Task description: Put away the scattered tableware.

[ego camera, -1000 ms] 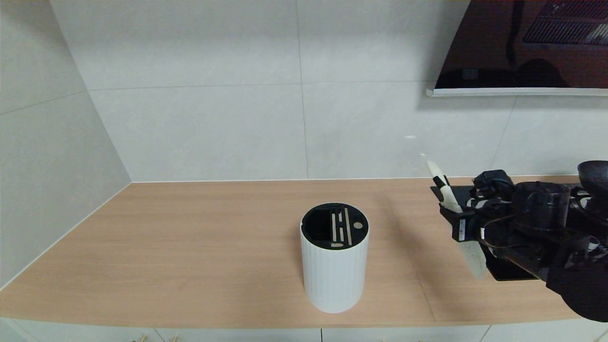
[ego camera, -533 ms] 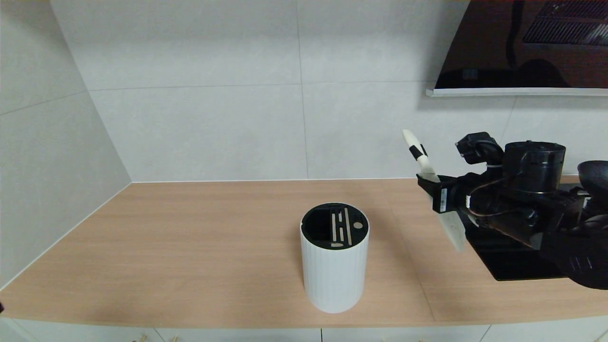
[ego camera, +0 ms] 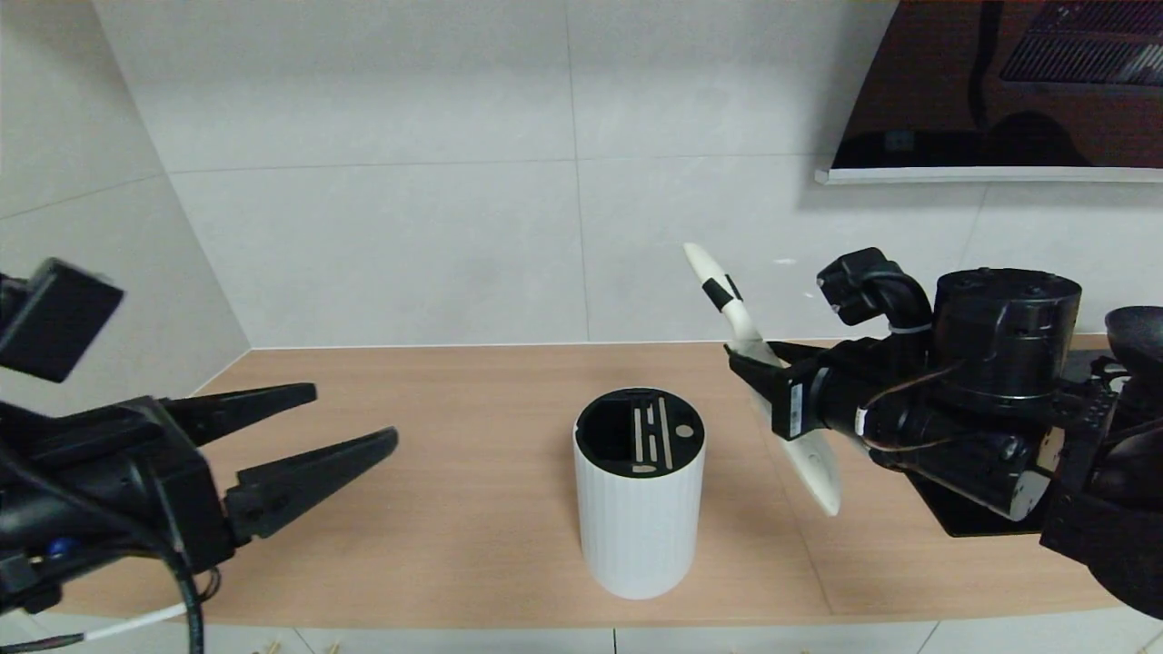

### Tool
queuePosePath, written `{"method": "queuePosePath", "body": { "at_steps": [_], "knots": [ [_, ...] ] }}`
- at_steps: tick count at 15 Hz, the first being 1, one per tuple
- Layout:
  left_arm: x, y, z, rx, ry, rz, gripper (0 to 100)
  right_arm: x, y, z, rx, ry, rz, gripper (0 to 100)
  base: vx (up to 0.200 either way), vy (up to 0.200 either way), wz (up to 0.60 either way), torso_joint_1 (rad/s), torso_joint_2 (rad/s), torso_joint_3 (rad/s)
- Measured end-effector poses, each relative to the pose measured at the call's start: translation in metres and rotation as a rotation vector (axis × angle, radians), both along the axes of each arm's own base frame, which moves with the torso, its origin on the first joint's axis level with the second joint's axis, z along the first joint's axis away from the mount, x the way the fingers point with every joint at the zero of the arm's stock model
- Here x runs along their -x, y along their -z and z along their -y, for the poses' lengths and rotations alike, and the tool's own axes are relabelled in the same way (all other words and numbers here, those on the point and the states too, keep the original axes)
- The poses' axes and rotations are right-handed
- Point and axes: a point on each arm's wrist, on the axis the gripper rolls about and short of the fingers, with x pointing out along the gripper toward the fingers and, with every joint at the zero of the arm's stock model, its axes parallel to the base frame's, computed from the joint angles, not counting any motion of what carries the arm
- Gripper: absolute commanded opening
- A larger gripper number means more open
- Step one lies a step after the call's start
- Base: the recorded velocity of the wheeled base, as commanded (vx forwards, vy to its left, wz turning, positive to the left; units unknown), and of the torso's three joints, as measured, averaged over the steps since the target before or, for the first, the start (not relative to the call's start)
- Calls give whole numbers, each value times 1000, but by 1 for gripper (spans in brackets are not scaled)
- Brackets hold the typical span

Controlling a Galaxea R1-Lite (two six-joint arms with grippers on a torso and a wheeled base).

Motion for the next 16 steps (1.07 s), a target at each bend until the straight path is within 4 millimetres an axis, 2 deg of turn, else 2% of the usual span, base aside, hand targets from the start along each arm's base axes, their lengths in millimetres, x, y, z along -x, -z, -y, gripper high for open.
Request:
{"method": "queuePosePath", "body": {
  "at_steps": [3,7,11,16],
  "knots": [
    [-23,13,31,134,88,-88,100,21,4,-19,3,-81,-12,0,0,0,0,0,0,0],
    [-41,25,65,329,161,-157,100,37,10,-39,-43,-156,-67,0,0,0,0,0,0,0],
    [-55,36,79,472,173,-199,100,39,14,-47,-55,-179,-55,0,0,0,0,0,0,0],
    [-65,43,89,540,117,-211,100,56,14,-64,-93,-247,-77,0,0,0,0,0,0,0]
  ]
}}
